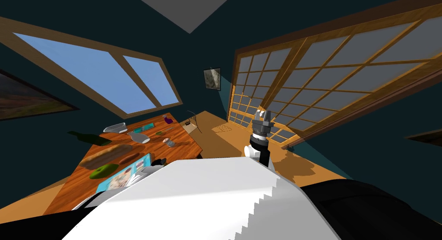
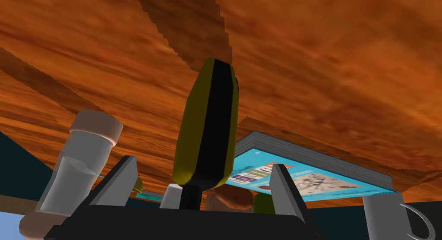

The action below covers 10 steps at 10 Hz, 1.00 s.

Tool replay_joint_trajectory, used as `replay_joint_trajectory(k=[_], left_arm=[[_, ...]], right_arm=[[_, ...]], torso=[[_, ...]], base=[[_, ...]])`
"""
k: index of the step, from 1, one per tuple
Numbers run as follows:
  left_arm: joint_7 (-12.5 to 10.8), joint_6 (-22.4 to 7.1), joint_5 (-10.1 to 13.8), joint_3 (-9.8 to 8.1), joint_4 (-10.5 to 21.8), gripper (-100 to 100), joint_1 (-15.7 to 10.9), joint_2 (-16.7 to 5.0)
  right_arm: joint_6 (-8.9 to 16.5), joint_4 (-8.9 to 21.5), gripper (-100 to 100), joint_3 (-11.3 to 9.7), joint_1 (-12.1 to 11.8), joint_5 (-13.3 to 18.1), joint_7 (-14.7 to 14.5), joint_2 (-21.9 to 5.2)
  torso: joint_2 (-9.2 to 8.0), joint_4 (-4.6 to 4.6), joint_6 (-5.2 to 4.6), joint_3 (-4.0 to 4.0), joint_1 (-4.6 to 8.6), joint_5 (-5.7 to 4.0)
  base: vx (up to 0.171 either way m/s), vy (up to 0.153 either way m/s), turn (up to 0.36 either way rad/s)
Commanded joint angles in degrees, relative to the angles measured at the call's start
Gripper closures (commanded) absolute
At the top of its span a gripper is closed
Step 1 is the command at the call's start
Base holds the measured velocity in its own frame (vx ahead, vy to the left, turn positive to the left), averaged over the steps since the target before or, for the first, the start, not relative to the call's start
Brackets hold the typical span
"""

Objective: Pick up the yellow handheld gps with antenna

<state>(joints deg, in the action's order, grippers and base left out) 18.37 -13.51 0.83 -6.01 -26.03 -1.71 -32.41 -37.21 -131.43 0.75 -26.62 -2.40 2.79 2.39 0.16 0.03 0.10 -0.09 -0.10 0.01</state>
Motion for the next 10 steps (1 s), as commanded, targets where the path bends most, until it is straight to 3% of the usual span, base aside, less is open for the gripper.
replay_joint_trajectory(k=[1,5,7,8,10], left_arm=[[-0.28,1.7,-0.55,0.06,1.6,-100,-0.19,0.15],[-2.32,6.57,-3.55,-0.11,3.91,-100,1.73,1.09],[-2.29,5.99,-3.56,-0.22,3.52,-100,1.69,1.1],[-2.31,6.25,-3.53,-0.17,3.68,100,1.66,1.08],[-2.24,6.23,-3.58,-0.14,3.66,100,1.68,1.07]], right_arm=[[0.0,0.0,0,0.0,0.0,0.0,0.0,0.0],[0.0,0.0,0,0.0,-0.01,0.0,0.0,0.0],[0.0,0.0,0,0.0,0.0,0.0,0.0,0.0],[0.0,0.0,0,0.0,0.0,0.0,0.0,0.0],[0.0,0.0,0,0.0,0.01,0.0,0.0,0.0]], torso=[[0.0,0.0,0.0,0.0,0.0,0.0],[0.2,0.05,0.01,-0.12,-0.05,0.01],[0.14,0.04,0.0,-0.09,-0.01,0.01],[-0.07,-0.01,-0.01,0.03,0.07,-0.01],[-0.16,-0.05,0.01,0.1,0.07,0.0]], base=[[0.061,0.008,0.012],[0.097,0.028,0.048],[0.041,0.005,0.017],[0.0,0.0,0.0],[0.0,0.0,0.0]])
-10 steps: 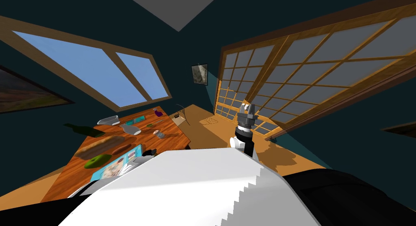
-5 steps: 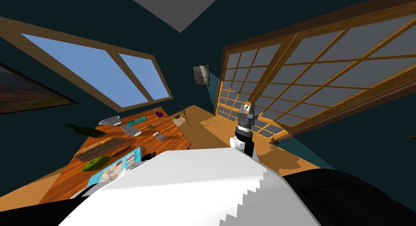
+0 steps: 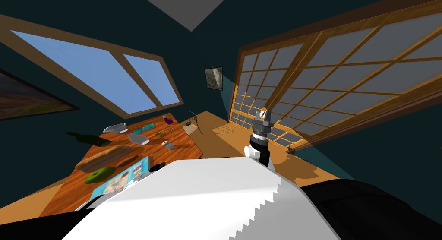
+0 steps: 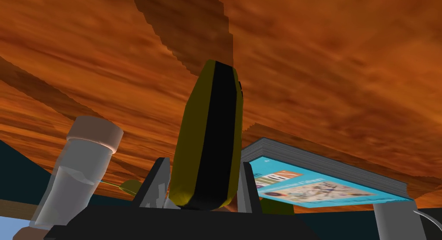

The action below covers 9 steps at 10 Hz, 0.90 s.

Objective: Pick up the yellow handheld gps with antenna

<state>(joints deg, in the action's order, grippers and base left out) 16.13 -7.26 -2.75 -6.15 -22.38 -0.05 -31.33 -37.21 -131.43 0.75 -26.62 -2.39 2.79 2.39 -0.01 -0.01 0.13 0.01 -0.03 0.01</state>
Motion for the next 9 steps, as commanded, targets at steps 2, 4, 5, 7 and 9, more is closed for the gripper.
replay_joint_trajectory(k=[2,4,5,7,9], left_arm=[[-0.01,0.0,0.01,-0.01,0.0,100,0.0,0.01],[0.94,-2.1,1.53,0.12,-0.89,100,-0.88,-0.46],[1.28,-2.92,2.03,0.14,-1.28,100,-1.2,-0.61],[1.62,-3.73,2.52,0.17,-1.66,100,-1.52,-0.77],[2.64,-6.16,4.02,0.26,-2.81,100,-2.49,-1.24]], right_arm=[[0.0,0.0,0,0.0,0.0,0.0,0.0,0.0],[0.0,0.0,0,0.0,0.0,0.0,0.0,0.0],[0.0,0.0,0,-0.01,0.01,0.0,0.0,0.0],[0.0,0.0,0,0.0,0.01,0.0,0.0,0.0],[0.0,0.0,0,0.0,0.01,0.0,0.0,0.0]], torso=[[-0.01,0.0,-0.01,0.0,0.0,-0.01],[-0.01,0.0,-0.01,0.01,0.0,-0.01],[-0.21,-0.04,-0.06,0.11,0.07,-0.02],[-0.36,-0.05,0.0,0.19,0.12,-0.05],[-0.27,-0.05,0.0,0.15,0.06,-0.04]], base=[[0.0,0.0,0.0],[-0.04,-0.011,-0.038],[-0.104,-0.035,-0.064],[-0.083,-0.015,-0.023],[-0.071,-0.013,-0.034]])
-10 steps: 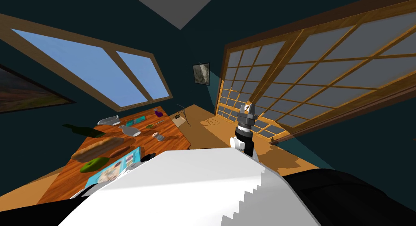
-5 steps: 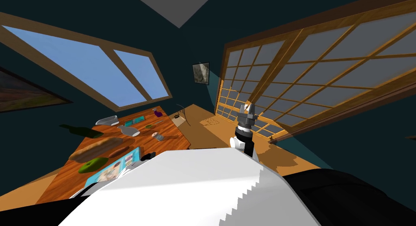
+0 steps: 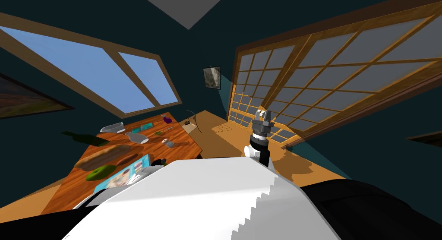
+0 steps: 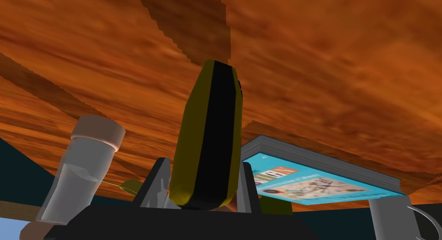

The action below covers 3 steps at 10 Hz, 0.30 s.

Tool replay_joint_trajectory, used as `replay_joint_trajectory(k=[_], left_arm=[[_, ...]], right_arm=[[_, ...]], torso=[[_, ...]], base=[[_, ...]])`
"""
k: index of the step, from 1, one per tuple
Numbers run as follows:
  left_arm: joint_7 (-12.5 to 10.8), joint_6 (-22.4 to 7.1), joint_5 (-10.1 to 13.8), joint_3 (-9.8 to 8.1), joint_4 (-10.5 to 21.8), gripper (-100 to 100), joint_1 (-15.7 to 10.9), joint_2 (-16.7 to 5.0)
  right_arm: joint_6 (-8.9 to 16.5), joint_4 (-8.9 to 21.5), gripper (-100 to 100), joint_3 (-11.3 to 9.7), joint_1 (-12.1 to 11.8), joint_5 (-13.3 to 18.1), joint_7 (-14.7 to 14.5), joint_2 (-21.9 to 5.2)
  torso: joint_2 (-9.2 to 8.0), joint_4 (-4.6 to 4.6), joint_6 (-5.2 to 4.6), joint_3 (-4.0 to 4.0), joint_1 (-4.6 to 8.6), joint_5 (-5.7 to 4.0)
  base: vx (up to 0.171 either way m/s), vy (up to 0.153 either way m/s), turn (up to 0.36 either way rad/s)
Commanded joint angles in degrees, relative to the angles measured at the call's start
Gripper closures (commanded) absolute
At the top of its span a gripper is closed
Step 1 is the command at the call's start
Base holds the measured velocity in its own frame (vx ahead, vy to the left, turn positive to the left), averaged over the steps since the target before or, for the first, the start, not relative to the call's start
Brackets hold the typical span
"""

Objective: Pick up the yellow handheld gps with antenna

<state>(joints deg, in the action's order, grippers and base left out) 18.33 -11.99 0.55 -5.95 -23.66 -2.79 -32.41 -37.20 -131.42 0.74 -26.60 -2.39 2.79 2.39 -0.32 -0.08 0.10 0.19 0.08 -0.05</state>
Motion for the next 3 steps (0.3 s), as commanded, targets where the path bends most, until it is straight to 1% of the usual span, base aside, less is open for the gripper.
replay_joint_trajectory(k=[1,2,3], left_arm=[[0.78,-2.25,1.22,0.08,-1.92,100,-0.07,-0.32],[0.32,-1.25,0.41,-0.11,-1.11,100,-0.11,-0.1],[0.38,-1.58,0.44,-0.12,-1.3,0,-0.11,-0.09]], right_arm=[[0.0,0.0,0,0.0,0.0,0.0,0.0,0.0],[0.0,0.0,0,0.0,0.0,0.0,0.0,0.0],[0.0,0.0,0,0.0,-0.01,0.0,0.0,0.0]], torso=[[0.0,0.0,0.0,0.0,0.0,0.0],[-0.02,0.0,0.02,0.01,0.05,-0.01],[0.1,0.02,0.05,-0.05,0.01,-0.02]], base=[[-0.085,-0.03,-0.05],[-0.032,-0.014,-0.009],[-0.006,-0.003,0.003]])
